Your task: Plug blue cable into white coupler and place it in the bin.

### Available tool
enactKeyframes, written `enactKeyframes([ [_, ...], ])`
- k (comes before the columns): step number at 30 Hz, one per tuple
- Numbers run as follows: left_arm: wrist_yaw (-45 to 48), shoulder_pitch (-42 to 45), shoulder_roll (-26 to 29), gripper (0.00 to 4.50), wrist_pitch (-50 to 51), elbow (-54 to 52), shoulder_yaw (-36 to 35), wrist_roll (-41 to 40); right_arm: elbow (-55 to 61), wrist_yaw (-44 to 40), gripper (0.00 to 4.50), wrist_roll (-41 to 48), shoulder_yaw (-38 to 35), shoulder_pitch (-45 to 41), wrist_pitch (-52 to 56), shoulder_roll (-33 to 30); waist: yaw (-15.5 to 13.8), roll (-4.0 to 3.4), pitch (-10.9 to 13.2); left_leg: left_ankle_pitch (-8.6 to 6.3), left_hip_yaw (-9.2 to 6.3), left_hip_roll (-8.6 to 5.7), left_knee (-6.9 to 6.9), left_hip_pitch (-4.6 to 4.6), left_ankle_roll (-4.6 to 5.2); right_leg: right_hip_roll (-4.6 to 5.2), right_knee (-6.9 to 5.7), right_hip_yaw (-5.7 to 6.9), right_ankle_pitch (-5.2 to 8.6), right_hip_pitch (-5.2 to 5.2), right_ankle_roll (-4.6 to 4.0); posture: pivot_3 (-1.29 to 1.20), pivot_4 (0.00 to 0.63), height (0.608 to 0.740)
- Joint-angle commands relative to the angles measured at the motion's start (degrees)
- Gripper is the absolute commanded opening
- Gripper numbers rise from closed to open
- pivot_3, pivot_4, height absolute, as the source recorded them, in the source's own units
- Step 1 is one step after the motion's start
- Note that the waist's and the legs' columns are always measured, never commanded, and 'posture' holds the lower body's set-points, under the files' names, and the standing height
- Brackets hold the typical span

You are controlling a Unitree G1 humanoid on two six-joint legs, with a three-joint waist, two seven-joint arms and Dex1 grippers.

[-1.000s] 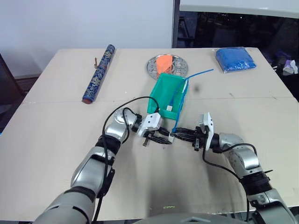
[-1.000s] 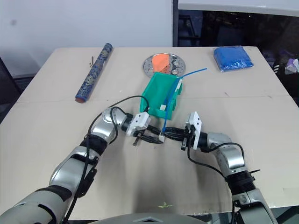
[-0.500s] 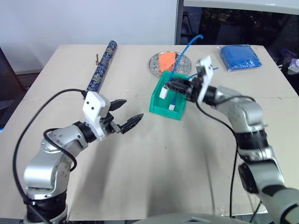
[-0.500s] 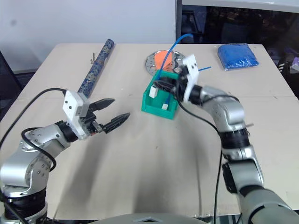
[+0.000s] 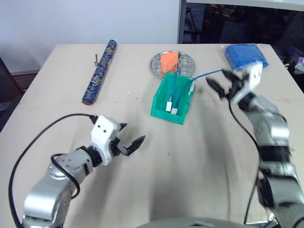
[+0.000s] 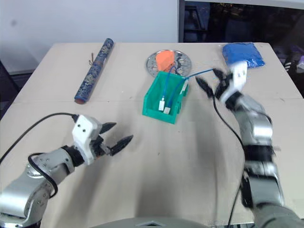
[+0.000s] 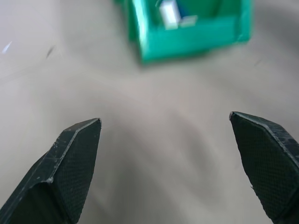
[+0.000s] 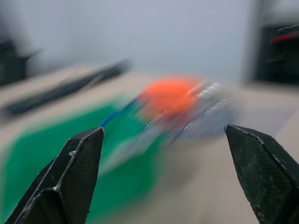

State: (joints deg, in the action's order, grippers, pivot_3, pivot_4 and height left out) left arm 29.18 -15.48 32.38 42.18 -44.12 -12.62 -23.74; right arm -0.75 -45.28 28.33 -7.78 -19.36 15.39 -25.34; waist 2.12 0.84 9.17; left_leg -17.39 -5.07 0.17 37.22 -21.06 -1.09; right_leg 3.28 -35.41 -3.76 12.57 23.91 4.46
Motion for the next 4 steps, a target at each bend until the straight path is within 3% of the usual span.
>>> enactKeyframes([
  [1, -1.3, -8.9, -4.1, 4.5, -10.4, -1.8, 1.7, 4.0, 8.4, -11.3, 4.06, 2.5, -3.2, 14.3, -4.8, -5.8, -0.1, -0.03, 0.0, -0.01, 0.1, -0.05, 0.06, -0.06, 0.02, 0.11, 0.13, -0.01, 0.0, 0.01, 0.02, 0.0, 0.15, 0.74],
  [4, -0.5, -15.9, -5.4, 4.5, -17.8, 0.4, 3.8, 8.1, 7.8, -16.4, 4.06, 2.0, -4.5, 24.3, -8.7, -8.6, -0.1, -0.02, 0.0, -0.19, 0.35, -0.06, 0.15, 0.25, 0.35, 0.21, 0.52, -0.02, 0.0, -0.3, 0.07, 0.0, 0.15, 0.74],
])
